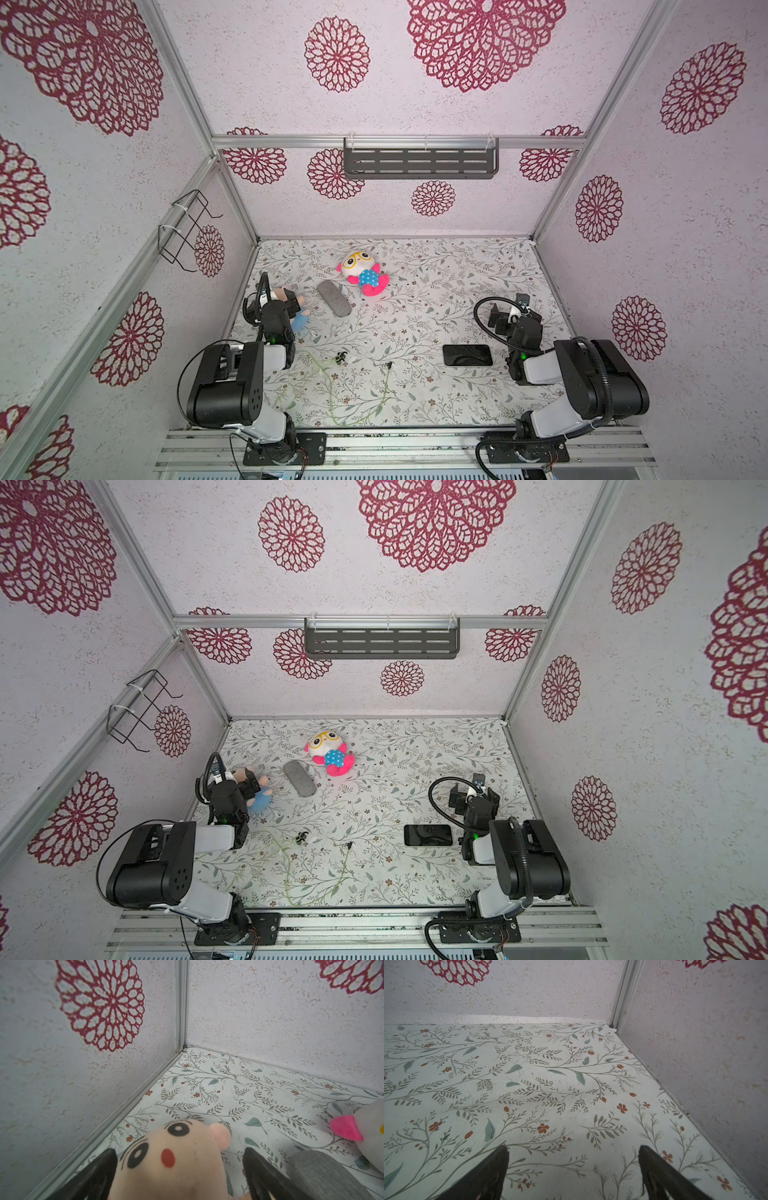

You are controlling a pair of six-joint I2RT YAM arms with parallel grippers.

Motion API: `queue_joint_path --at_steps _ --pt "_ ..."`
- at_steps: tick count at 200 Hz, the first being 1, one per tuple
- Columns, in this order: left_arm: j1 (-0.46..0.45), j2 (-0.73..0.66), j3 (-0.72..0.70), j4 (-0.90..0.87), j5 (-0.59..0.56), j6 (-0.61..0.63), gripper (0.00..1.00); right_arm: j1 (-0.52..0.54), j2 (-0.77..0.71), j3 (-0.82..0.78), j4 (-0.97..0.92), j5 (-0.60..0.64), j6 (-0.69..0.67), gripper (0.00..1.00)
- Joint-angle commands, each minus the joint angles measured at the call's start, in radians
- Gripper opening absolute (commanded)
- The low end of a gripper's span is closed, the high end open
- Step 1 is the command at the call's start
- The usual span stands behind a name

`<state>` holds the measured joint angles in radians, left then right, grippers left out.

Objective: Plug wired earphones into phones
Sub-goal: Pick up the wired earphone from the center of the board.

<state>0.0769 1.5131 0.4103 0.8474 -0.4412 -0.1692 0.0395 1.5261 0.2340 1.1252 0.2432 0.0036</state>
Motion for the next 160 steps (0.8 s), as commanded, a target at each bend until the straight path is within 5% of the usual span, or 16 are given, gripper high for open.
queue_joint_path --at_steps 1,17,39,52,75,122,160 --pt "-0.011 -0.151 0.042 -0.186 -0.064 -0.018 0.98 0.0 -0.117 0.051 -0.09 0.05 0.032 0.99" --pt "-0.017 -0.261 0.115 -0.427 -0.133 -0.129 0.98 0.001 -0.213 0.105 -0.285 0.129 0.095 0.99" --pt "-0.011 -0.391 0.167 -0.638 -0.14 -0.336 0.98 -0.007 -0.317 0.21 -0.661 0.311 0.355 0.99" --pt "0.007 -0.459 0.205 -0.733 0.016 -0.377 0.98 -0.016 -0.362 0.226 -0.792 0.382 0.499 0.99" --pt "-0.047 -0.538 0.337 -0.979 0.238 -0.375 0.96 -0.038 -0.448 0.228 -0.863 0.23 0.503 0.99" --pt "-0.591 -0.394 0.643 -1.564 0.135 -0.417 0.74 -0.038 -0.555 0.353 -1.235 0.186 0.508 0.99" --pt "-0.967 -0.221 0.705 -1.686 0.119 -0.642 0.6 -0.038 -0.609 0.393 -1.392 0.097 0.522 0.99"
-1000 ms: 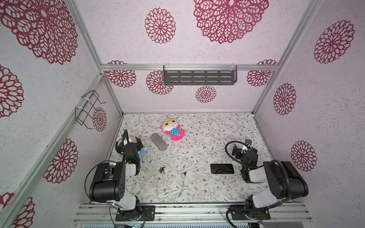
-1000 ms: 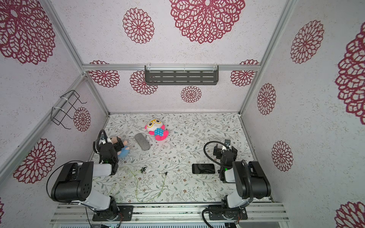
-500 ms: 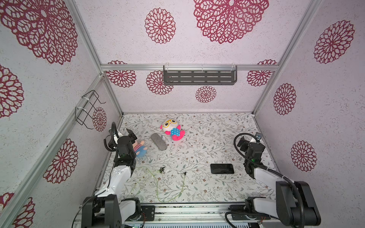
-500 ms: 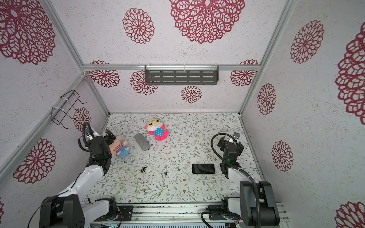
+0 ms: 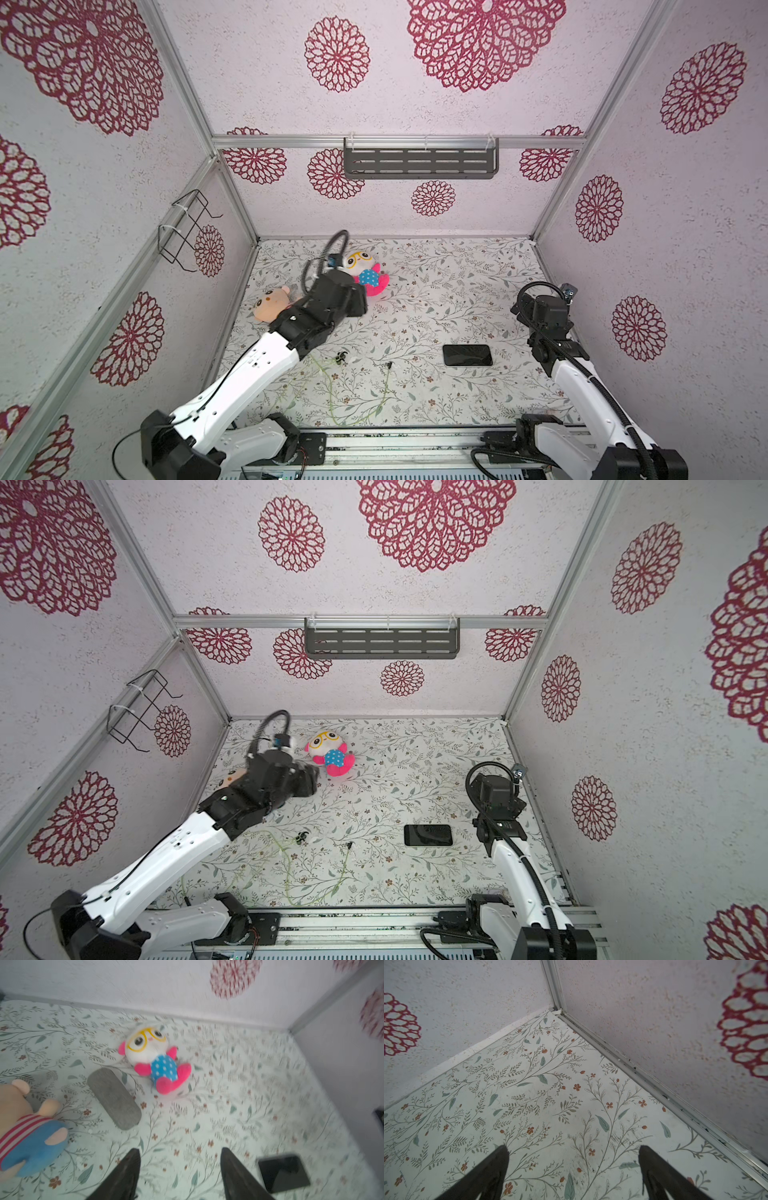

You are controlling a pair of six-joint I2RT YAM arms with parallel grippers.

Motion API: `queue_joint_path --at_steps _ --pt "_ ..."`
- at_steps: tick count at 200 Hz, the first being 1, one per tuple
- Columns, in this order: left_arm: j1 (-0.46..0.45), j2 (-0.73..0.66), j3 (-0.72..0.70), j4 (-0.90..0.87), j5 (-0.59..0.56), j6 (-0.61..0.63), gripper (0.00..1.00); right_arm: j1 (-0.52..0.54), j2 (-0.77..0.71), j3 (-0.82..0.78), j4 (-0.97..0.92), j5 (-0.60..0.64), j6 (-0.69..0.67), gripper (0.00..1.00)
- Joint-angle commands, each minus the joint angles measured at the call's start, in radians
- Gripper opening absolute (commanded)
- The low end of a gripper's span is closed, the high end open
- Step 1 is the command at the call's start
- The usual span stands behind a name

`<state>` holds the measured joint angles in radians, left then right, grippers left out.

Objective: Plug wired earphones into phones
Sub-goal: Pick up the wired earphone from the center of the board.

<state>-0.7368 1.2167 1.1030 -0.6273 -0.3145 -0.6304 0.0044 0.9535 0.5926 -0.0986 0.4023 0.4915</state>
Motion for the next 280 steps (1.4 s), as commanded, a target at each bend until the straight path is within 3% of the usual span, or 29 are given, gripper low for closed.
queue_joint_path --at_steps 1,32,79,151,280 --pt "-0.161 0.08 0.01 -0.204 -0.002 -0.184 0.6 -0.002 -0.038 0.036 -0.171 -0.064 0.035 0.99" --pt "-0.301 0.255 0.011 -0.124 0.061 -0.299 0.57 -0.001 -0.079 0.026 -0.202 -0.117 0.064 0.98" --pt "-0.343 0.461 0.044 -0.121 0.071 -0.367 0.48 0.006 -0.081 0.018 -0.214 -0.17 0.101 0.94" --pt "-0.342 0.547 0.025 -0.156 0.088 -0.451 0.4 0.022 -0.04 -0.006 -0.216 -0.15 0.108 0.9" --pt "-0.311 0.615 -0.035 -0.099 0.092 -0.466 0.28 0.054 0.007 -0.026 -0.183 -0.137 0.101 0.89"
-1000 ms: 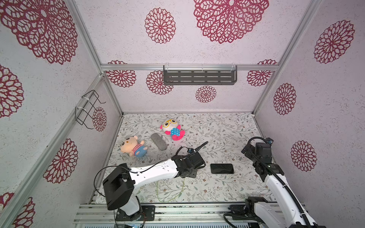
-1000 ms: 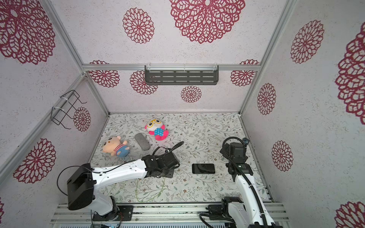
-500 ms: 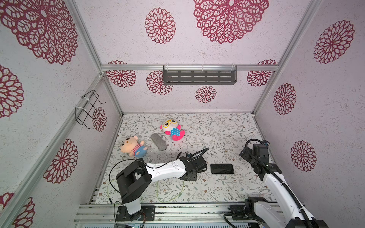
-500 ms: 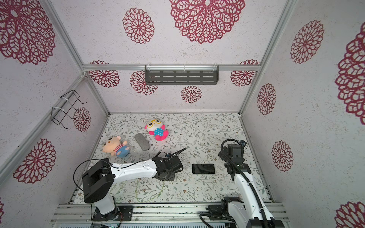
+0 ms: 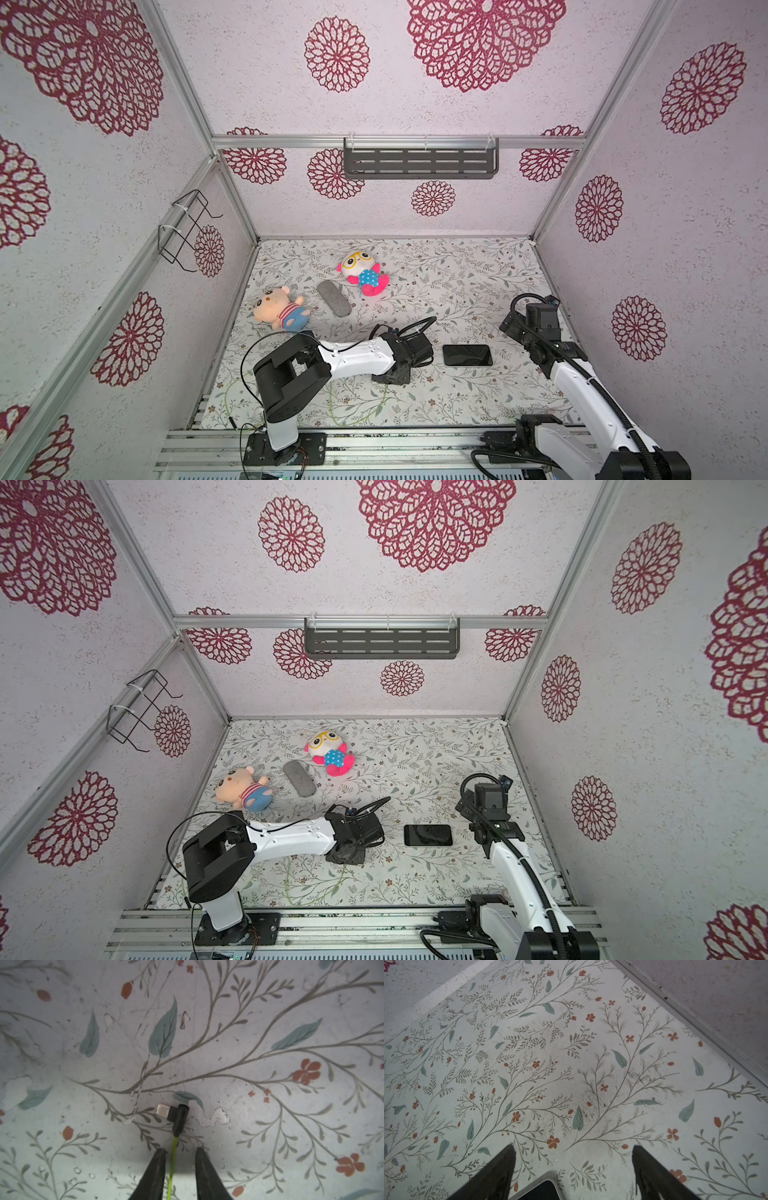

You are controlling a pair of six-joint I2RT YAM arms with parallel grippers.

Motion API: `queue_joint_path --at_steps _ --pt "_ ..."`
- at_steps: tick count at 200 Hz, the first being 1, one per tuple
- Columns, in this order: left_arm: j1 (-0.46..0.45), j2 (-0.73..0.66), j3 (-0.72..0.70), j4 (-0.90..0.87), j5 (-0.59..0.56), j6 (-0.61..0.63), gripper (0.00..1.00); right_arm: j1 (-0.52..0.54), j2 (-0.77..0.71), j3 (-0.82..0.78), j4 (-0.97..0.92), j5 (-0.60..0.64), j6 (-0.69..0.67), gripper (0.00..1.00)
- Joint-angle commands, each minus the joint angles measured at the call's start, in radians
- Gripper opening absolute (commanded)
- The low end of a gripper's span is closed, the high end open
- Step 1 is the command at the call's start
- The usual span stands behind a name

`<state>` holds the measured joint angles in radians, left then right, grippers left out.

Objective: Plug wired earphones into phones
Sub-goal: Pick up the wired earphone from the center of the board.

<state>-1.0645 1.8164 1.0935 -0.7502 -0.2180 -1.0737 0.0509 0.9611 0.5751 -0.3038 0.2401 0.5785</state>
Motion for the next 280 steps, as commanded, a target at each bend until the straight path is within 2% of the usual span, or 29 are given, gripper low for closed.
queue_joint_path --at_steps 1,32,107,148,185,234,261,280 --pt "0.016 0.014 -0.026 0.025 -0.004 -0.022 0.28 0.007 0.0 -0.009 0.022 0.024 0.013 0.89" --pt "0.026 0.011 -0.053 0.036 -0.004 -0.022 0.25 0.012 0.0 -0.008 0.019 0.029 0.009 0.89" --pt "0.034 0.02 -0.098 0.063 0.003 0.002 0.01 0.028 -0.003 0.015 0.032 0.003 -0.045 0.89" --pt "0.035 0.0 -0.068 0.01 -0.046 0.05 0.0 0.062 -0.037 0.029 0.066 -0.039 -0.138 0.9" --pt "0.074 -0.12 -0.055 0.046 -0.042 0.168 0.0 0.108 -0.068 0.055 0.128 -0.095 -0.195 0.91" --pt "0.196 -0.311 -0.041 0.122 0.124 0.423 0.0 0.153 -0.15 0.007 0.352 -0.27 -0.282 0.89" --pt "0.247 -0.423 -0.019 0.147 0.267 0.599 0.0 0.165 -0.239 -0.052 0.536 -0.504 -0.415 0.89" --pt "0.271 -0.497 0.013 0.154 0.379 0.715 0.0 0.18 -0.296 -0.066 0.57 -0.73 -0.655 0.84"
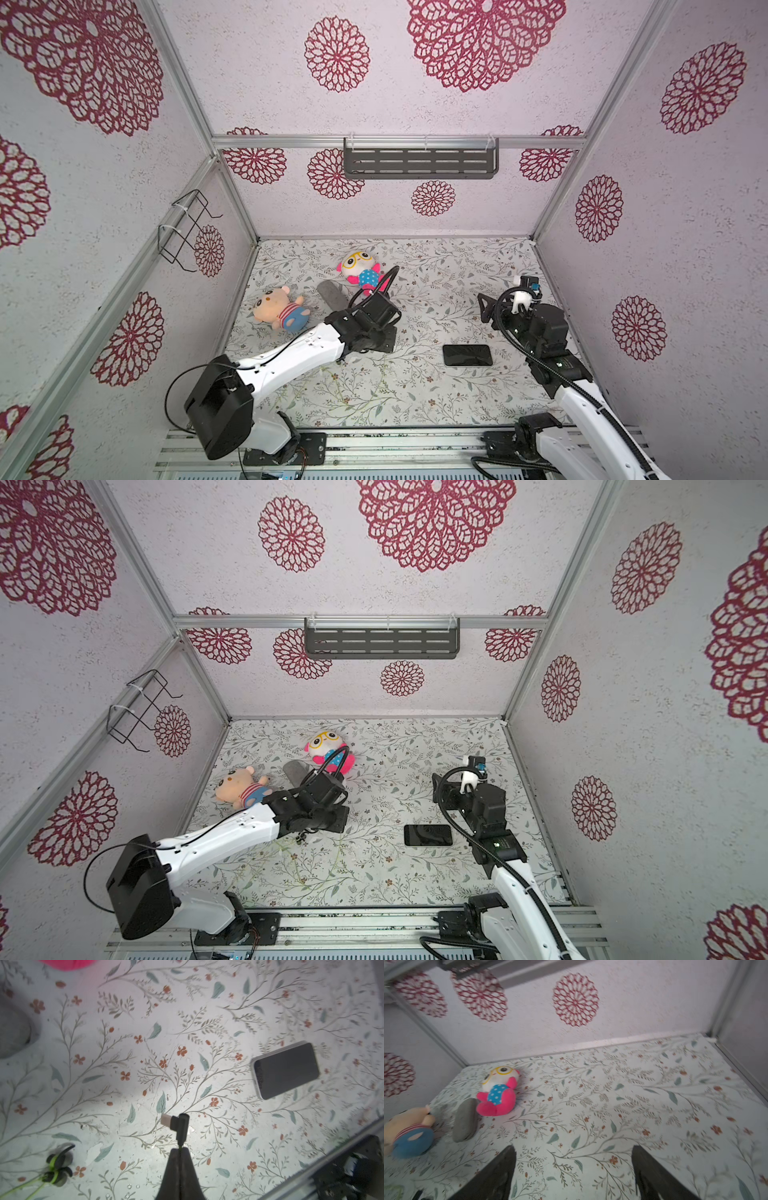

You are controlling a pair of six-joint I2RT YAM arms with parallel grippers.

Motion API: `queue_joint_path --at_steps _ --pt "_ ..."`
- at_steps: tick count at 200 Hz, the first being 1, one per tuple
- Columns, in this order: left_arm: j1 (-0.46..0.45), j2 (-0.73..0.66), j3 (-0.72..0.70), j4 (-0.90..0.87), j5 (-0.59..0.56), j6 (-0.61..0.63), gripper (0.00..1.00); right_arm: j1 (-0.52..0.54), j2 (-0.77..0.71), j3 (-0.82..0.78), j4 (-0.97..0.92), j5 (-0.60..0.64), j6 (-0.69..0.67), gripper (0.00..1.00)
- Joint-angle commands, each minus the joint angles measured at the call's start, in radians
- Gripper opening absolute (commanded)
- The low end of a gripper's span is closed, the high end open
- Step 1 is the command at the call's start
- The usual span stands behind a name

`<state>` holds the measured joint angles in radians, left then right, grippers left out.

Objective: Plug wired earphones into phones
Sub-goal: Pick up the wired earphone from the center of the board.

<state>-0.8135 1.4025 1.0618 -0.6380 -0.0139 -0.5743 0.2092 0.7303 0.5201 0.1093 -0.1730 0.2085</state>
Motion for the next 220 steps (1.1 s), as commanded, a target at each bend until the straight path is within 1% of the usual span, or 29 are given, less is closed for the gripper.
queue_joint_path --at_steps 1,16,22,23,31,38,46,57,70,89,116,134,149,180,199,220 --pt "0.02 -0.086 0.045 0.044 0.181 0.221 0.0 0.023 -0.068 -0.012 0.156 -0.324 -0.296 0.83" --pt "0.027 -0.136 0.06 0.068 0.261 0.312 0.0 0.037 -0.105 0.002 0.086 -0.464 -0.525 0.77" --pt "0.027 -0.152 0.065 0.075 0.296 0.351 0.0 0.044 -0.117 0.014 0.042 -0.536 -0.599 0.77" --pt "0.027 -0.155 0.066 0.077 0.301 0.359 0.0 0.046 -0.119 0.014 0.036 -0.536 -0.624 0.77" --pt "0.028 -0.177 0.07 0.088 0.348 0.413 0.0 0.053 -0.132 0.016 0.02 -0.598 -0.697 0.78" --pt "0.027 -0.193 0.07 0.1 0.375 0.451 0.0 0.057 -0.138 0.012 0.028 -0.636 -0.738 0.77" --pt "0.027 -0.21 0.07 0.113 0.393 0.491 0.0 0.058 -0.135 0.014 0.036 -0.664 -0.774 0.73" --pt "0.027 -0.227 0.075 0.122 0.421 0.544 0.0 0.059 -0.117 0.033 0.044 -0.684 -0.783 0.71" --pt "0.028 -0.239 0.085 0.121 0.467 0.6 0.0 0.066 -0.089 0.087 -0.025 -0.744 -0.854 0.7" --pt "0.028 -0.245 0.104 0.108 0.524 0.671 0.0 0.09 -0.037 0.166 -0.109 -0.793 -0.936 0.69" --pt "0.028 -0.237 0.138 0.075 0.588 0.743 0.0 0.14 0.027 0.258 -0.243 -0.802 -1.06 0.65" --pt "0.028 -0.231 0.158 0.063 0.621 0.761 0.0 0.174 0.057 0.303 -0.307 -0.801 -1.125 0.61" --pt "0.028 -0.224 0.172 0.038 0.641 0.783 0.0 0.194 0.075 0.327 -0.304 -0.799 -1.136 0.59" --pt "0.028 -0.209 0.191 -0.022 0.641 0.83 0.0 0.255 0.115 0.389 -0.339 -0.797 -1.181 0.55" --pt "0.028 -0.203 0.201 -0.04 0.647 0.84 0.0 0.302 0.141 0.431 -0.406 -0.766 -1.238 0.53" --pt "0.028 -0.2 0.208 -0.051 0.653 0.847 0.0 0.336 0.165 0.45 -0.434 -0.736 -1.275 0.5"
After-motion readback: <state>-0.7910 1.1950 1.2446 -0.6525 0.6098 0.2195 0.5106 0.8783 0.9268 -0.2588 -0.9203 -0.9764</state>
